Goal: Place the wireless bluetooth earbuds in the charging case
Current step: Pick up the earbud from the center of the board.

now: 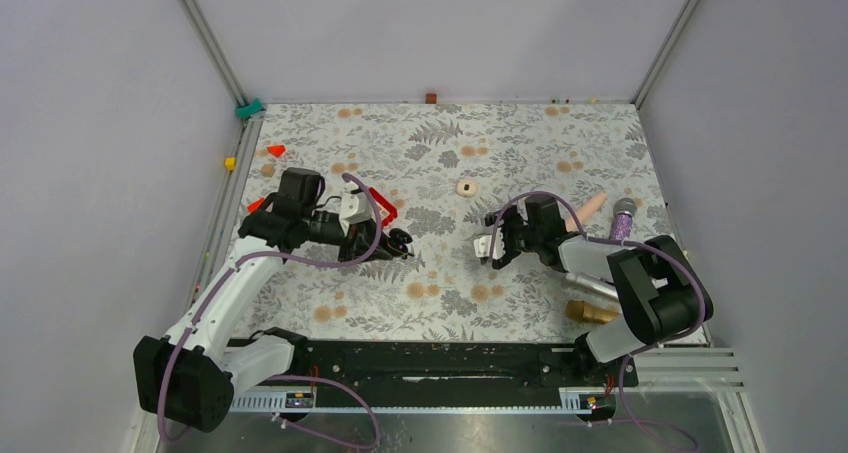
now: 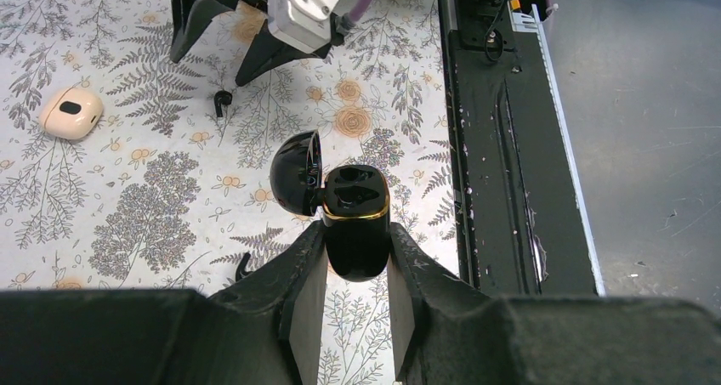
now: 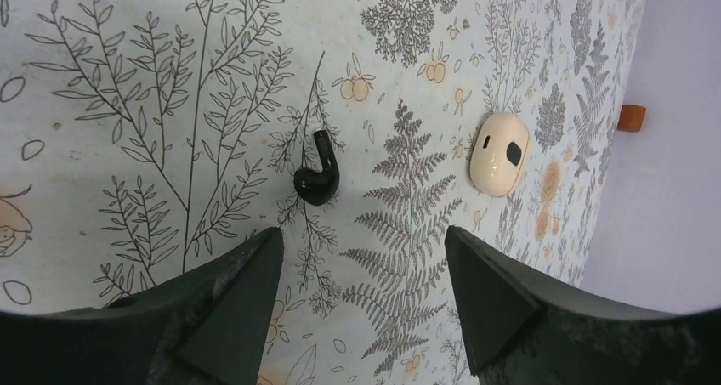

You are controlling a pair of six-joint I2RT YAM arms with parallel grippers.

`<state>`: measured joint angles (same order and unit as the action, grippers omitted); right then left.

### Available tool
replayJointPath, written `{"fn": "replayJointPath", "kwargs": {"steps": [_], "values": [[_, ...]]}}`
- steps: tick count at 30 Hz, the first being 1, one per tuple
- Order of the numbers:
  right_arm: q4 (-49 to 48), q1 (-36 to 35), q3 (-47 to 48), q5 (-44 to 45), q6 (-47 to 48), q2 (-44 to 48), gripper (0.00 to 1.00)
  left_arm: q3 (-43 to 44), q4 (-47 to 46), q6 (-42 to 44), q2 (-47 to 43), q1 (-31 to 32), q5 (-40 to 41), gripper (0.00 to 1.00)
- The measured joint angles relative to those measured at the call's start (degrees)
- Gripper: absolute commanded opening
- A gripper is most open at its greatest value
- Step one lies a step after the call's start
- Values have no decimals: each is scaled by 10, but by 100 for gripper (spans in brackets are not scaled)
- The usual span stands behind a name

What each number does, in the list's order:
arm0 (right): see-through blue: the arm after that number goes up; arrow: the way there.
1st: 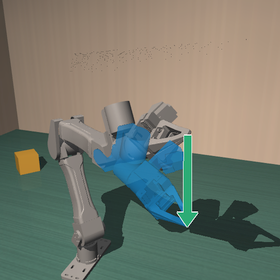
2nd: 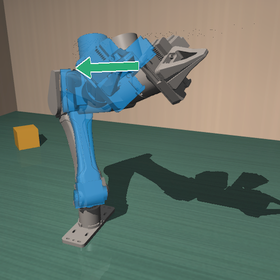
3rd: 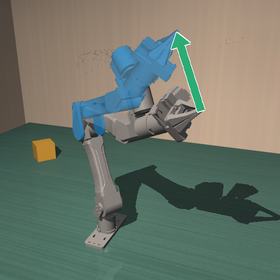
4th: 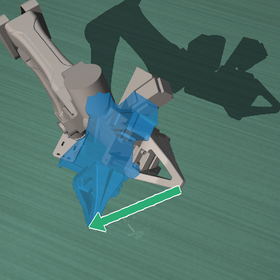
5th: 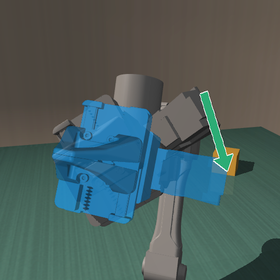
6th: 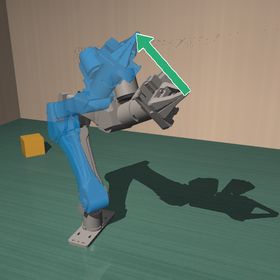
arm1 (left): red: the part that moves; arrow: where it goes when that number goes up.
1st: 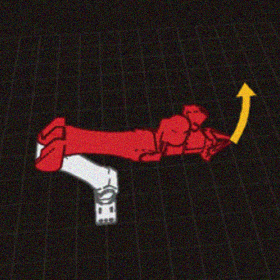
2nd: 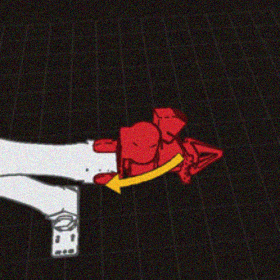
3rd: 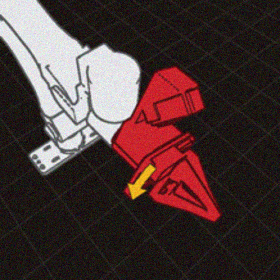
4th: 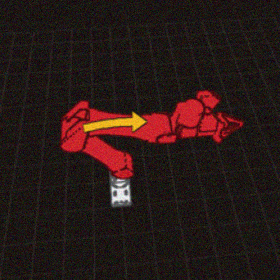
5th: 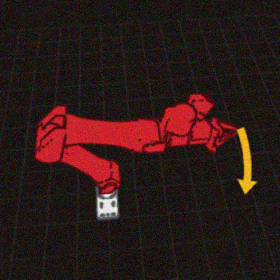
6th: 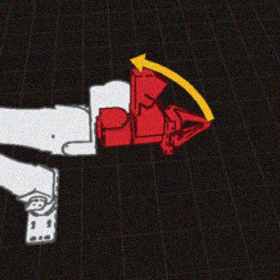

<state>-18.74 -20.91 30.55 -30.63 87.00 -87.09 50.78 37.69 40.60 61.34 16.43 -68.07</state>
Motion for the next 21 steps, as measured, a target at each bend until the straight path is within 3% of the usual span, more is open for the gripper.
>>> {"fn": "replayJointPath", "kwargs": {"steps": [2,5,13,21], "values": [[5,-1,1,-7,15,-2,74,0,0,0,0,-1,0,0],[33,-2,9,-18,39,-2,63,0,0,0,0,-3,0,0],[82,-11,26,-20,94,-10,62,0,0,0,0,-5,0,0],[82,-25,42,-18,113,-32,50,0,0,0,0,-7,0,0]]}}
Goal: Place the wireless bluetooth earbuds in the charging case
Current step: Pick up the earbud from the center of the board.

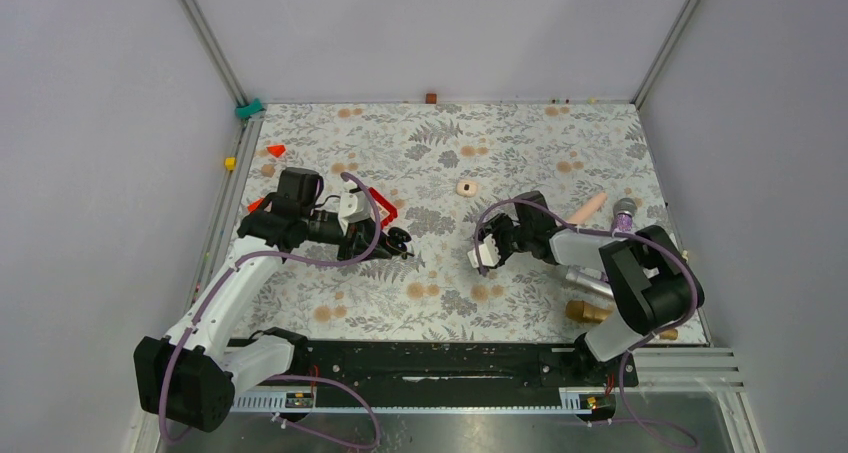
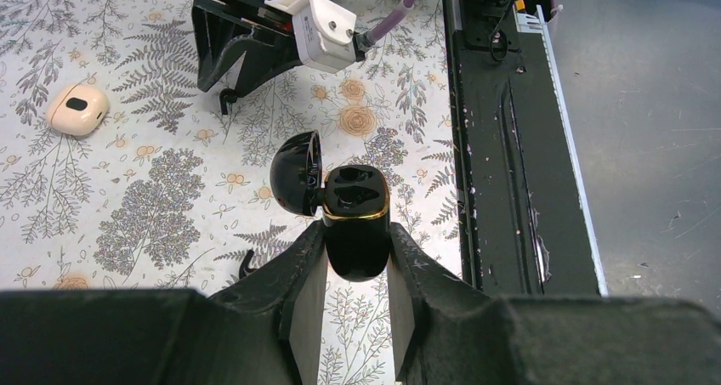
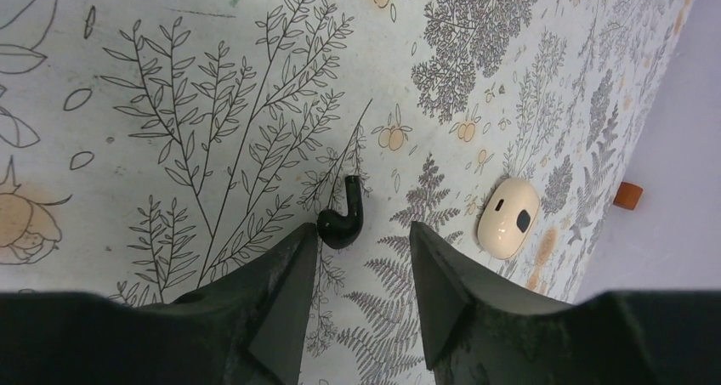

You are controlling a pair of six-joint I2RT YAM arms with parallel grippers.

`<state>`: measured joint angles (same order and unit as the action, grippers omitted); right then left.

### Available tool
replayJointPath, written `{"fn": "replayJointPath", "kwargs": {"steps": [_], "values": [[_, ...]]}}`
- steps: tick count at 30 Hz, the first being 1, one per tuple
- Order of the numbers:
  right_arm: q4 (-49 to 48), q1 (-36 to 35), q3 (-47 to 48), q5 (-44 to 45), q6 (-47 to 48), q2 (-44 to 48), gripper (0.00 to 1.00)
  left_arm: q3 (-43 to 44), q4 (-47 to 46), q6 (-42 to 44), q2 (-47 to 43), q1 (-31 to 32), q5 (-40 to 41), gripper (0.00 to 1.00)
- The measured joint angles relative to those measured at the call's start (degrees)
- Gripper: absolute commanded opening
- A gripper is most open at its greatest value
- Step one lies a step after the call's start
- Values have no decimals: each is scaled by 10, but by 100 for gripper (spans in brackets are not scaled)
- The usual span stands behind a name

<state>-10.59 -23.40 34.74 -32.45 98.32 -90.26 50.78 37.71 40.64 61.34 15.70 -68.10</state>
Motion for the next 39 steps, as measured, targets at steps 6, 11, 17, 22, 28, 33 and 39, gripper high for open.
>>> {"fn": "replayJointPath", "kwargs": {"steps": [6,11,17,22,28,33,39], "values": [[10,-5,13,4,3,-13,49,0,0,0,0,0,0,0],[24,-5,22,5,9,-16,49,0,0,0,0,-2,0,0],[62,-8,49,15,10,-29,34,0,0,0,1,-2,0,0],[125,-16,91,30,1,-47,31,0,0,0,4,-2,0,0],[137,-21,100,35,-16,-50,23,0,0,0,4,-3,0,0],[140,-22,101,33,-60,-44,22,0,0,0,4,-3,0,0],[164,-24,101,30,-113,24,20,0,0,1,12,-3,-1,0]]}}
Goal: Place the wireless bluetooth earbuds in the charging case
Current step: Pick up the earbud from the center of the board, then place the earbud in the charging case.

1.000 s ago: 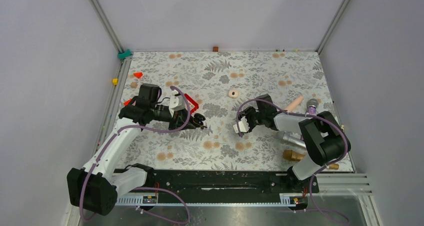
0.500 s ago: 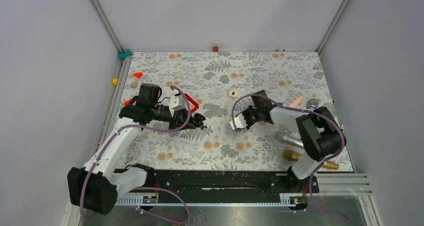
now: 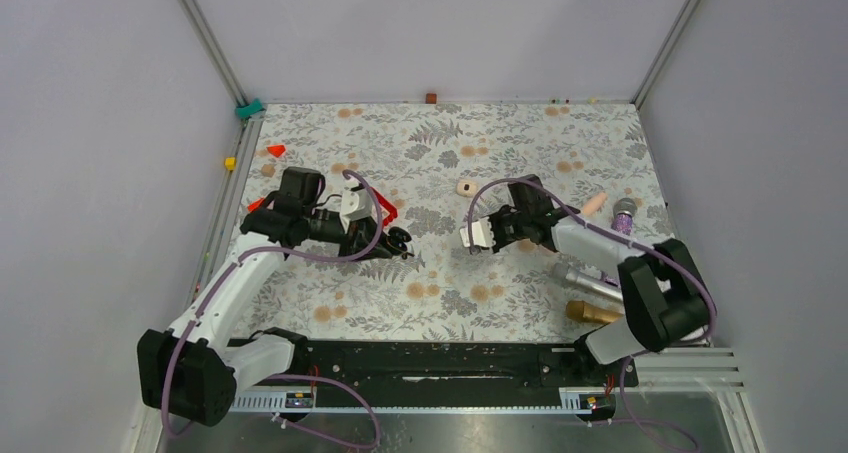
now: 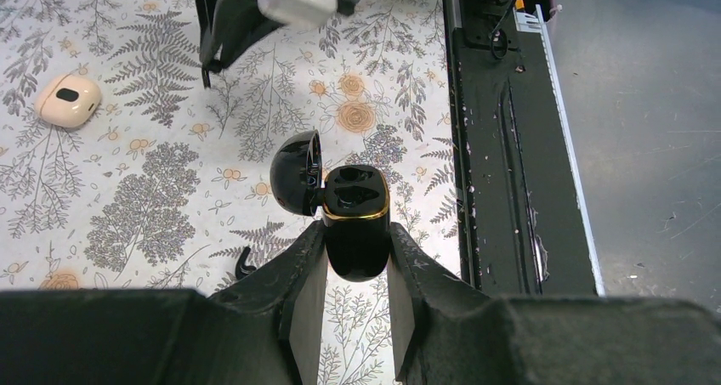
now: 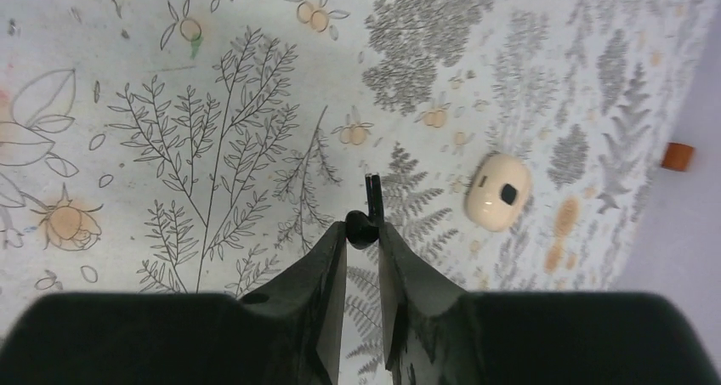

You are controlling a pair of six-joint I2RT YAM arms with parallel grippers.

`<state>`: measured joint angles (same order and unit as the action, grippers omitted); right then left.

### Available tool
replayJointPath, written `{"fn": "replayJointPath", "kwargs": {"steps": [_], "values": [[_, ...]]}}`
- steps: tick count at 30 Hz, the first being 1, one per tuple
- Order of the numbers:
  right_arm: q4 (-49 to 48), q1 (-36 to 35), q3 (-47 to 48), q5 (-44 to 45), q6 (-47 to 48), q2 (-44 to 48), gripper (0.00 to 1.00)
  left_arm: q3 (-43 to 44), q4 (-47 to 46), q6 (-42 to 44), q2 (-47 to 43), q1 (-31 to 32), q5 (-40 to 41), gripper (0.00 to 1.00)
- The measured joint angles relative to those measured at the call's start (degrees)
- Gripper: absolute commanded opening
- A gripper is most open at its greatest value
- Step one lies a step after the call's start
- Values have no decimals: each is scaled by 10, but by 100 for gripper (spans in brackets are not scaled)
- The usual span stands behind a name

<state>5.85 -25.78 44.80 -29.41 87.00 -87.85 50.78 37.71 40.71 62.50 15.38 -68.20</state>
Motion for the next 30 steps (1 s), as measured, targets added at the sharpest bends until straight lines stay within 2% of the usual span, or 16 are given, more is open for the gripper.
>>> {"fn": "replayJointPath", "kwargs": {"steps": [6,14,23,30], "values": [[76,-15,15,6,-45,102,20,0,-8,-12,26,6,3,0],[262,-78,145,35,-129,166,20,-6,-63,-58,45,65,55,0],[384,-168,231,57,-226,183,18,-6,-71,-69,70,90,72,0],[402,-267,257,130,-276,165,16,-6,-75,-76,77,93,71,0]]}}
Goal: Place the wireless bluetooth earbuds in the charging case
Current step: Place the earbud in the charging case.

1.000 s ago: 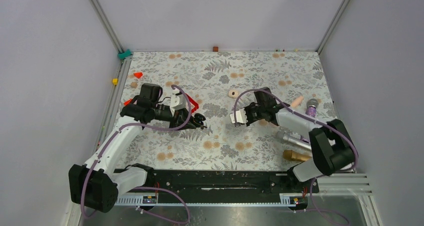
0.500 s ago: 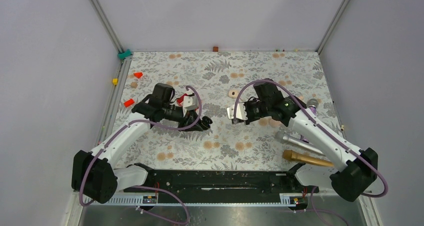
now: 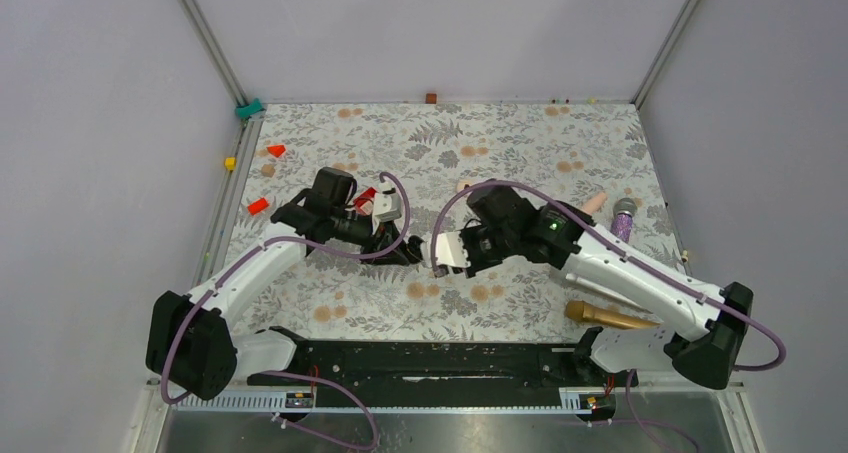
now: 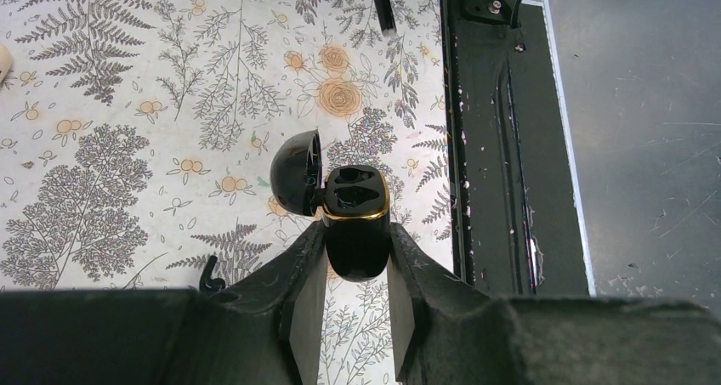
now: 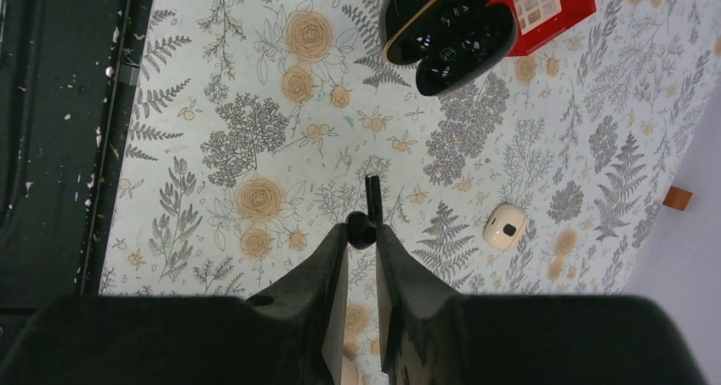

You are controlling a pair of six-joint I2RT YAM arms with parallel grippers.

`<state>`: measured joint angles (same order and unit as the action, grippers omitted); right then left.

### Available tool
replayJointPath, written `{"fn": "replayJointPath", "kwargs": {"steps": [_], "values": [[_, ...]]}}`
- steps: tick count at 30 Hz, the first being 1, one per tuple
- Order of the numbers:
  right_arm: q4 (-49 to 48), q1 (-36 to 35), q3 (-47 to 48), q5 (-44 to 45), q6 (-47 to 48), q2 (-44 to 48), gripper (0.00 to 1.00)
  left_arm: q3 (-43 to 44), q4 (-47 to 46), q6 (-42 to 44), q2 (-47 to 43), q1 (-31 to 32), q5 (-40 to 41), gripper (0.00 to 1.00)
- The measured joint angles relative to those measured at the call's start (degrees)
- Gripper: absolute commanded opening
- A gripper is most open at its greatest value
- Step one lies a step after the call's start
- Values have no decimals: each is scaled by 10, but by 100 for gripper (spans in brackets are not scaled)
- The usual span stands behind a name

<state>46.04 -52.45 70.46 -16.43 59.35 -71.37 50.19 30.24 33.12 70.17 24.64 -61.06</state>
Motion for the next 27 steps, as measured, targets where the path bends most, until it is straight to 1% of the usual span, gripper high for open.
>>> {"fn": "replayJointPath", "kwargs": {"steps": [5,12,19,27], "values": [[-2,-52,17,73,-28,-36,15,0,0,-2,2,0,-1,0],[-9,-96,55,147,-46,-78,14,0,0,-2,2,0,-7,0],[-9,-126,81,172,-56,-99,12,0,0,-7,6,2,-14,0],[-12,-147,84,195,-59,-124,10,0,0,-12,6,2,-21,0]]}}
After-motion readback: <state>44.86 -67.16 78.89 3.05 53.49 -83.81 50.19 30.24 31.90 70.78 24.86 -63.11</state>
